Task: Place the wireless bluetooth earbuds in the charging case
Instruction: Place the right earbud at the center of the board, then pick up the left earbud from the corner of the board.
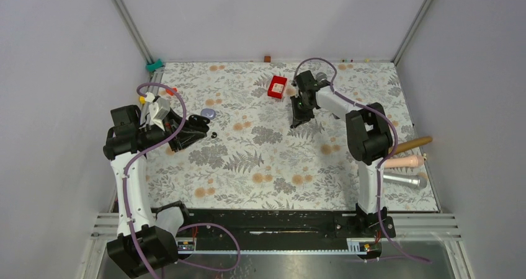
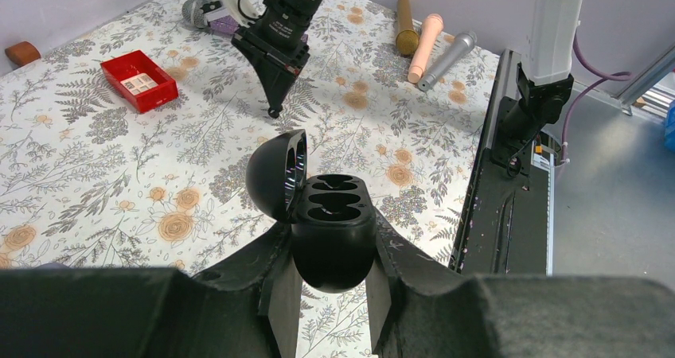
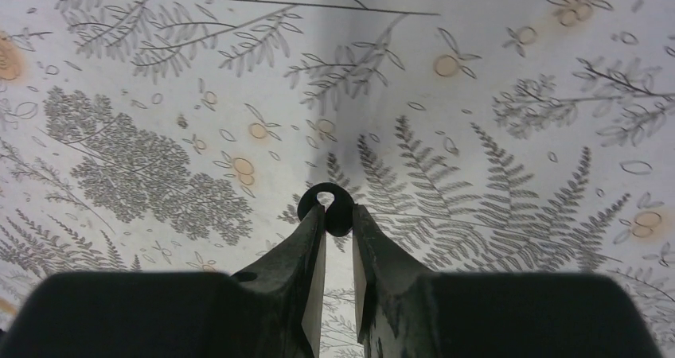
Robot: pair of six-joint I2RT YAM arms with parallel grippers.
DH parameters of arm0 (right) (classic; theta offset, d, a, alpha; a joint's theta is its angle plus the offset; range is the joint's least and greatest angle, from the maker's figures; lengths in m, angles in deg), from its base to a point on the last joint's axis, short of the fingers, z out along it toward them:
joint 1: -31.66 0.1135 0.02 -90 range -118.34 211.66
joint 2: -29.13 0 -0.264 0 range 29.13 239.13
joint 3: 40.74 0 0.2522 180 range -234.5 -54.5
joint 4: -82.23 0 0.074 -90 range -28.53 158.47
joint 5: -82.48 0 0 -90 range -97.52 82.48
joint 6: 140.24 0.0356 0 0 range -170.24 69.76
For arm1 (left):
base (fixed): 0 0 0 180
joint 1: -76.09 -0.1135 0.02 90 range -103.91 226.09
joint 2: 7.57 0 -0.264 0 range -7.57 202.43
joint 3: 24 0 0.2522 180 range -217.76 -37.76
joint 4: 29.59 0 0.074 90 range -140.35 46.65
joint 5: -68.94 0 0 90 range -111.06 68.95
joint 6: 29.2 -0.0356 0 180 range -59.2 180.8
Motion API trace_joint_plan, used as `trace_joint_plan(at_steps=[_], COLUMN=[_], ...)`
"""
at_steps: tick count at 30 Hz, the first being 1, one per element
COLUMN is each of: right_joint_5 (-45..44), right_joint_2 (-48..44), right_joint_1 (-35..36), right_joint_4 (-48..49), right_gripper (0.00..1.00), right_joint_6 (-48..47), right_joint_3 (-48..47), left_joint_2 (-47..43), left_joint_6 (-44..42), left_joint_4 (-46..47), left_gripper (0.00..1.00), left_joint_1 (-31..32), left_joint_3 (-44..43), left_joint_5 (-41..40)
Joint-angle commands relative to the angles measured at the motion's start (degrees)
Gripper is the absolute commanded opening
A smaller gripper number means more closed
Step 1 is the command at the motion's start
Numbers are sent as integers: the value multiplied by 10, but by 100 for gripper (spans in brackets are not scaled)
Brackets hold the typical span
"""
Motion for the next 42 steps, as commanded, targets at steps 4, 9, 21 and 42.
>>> trace_joint_plan(at_steps=[4, 9, 21, 42], right_joint_5=[-21, -25, 3, 22], right_joint_2=[-46, -43, -79, -161], right_joint_1=[-17, -16, -16, 50], right_joint_4=[19, 18, 38, 89], right_gripper=[22, 22, 36, 58], right_joint_6=[28, 39, 64, 43], right_joint_3=[40, 49, 120, 55], left_joint_2=[-3, -2, 6, 32], left_joint_6=[-16, -17, -19, -22], left_joint_4=[12, 11, 11, 9], left_gripper=[0, 0, 0, 0], left_joint_1=[-4, -4, -4, -3], left_joint_3=[2, 3, 3, 1], left_joint_5=[34, 35, 43, 39])
